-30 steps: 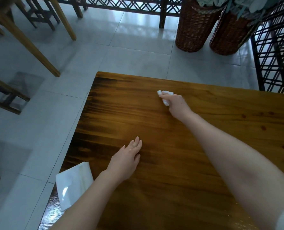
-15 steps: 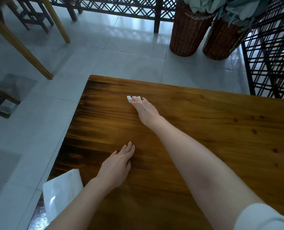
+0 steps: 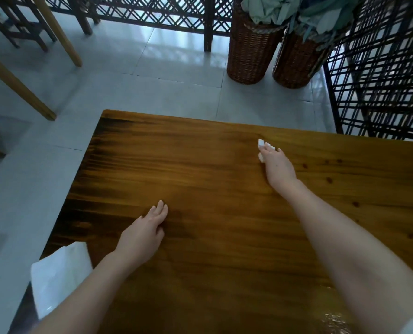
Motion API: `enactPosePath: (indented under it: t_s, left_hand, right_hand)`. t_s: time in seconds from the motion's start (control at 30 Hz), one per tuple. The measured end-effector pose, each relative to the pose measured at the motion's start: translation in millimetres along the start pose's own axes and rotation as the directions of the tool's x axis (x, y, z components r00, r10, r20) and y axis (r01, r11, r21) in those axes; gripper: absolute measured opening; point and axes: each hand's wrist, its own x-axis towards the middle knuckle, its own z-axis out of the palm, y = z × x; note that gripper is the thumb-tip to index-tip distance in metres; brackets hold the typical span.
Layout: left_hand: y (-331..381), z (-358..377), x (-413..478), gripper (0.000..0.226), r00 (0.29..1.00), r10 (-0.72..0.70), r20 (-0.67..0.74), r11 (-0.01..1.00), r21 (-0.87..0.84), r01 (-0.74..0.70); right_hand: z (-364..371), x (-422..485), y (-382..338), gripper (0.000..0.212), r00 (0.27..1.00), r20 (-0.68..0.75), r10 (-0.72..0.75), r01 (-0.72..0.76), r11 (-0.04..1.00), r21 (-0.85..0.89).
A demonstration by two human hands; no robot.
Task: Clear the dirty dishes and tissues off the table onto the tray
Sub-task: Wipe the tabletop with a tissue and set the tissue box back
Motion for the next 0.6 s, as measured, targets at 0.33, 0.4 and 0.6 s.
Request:
enactPosePath:
  t_s: [0.33, 0.4, 0.6]
  left_hand:
    - [8.9, 0.9, -0.7, 0.059, 0.999, -0.053, 0.008, 0.998, 0.024, 0.052]
    - [10.2, 2.0, -0.6, 0.059, 0.999, -0.053, -0.006, 0.998, 0.032, 0.053]
    - [9.9, -2.8, 3.1, 0.057, 0.997, -0.077, 0.012, 0.995, 0.061, 0.076]
  right_hand:
    - [6.4, 1.3, -3.0, 0.067, 0.999, -0.036, 0.041, -0.034, 0.984, 0.174]
    - [11.3, 6.2, -22.3, 0.071, 0.993, -0.067, -0.098, 0.107, 0.981, 0.163]
    - [18.0, 24.4, -57.2, 0.068, 0.957, -0.063, -0.284, 0.29, 0.949, 0.122]
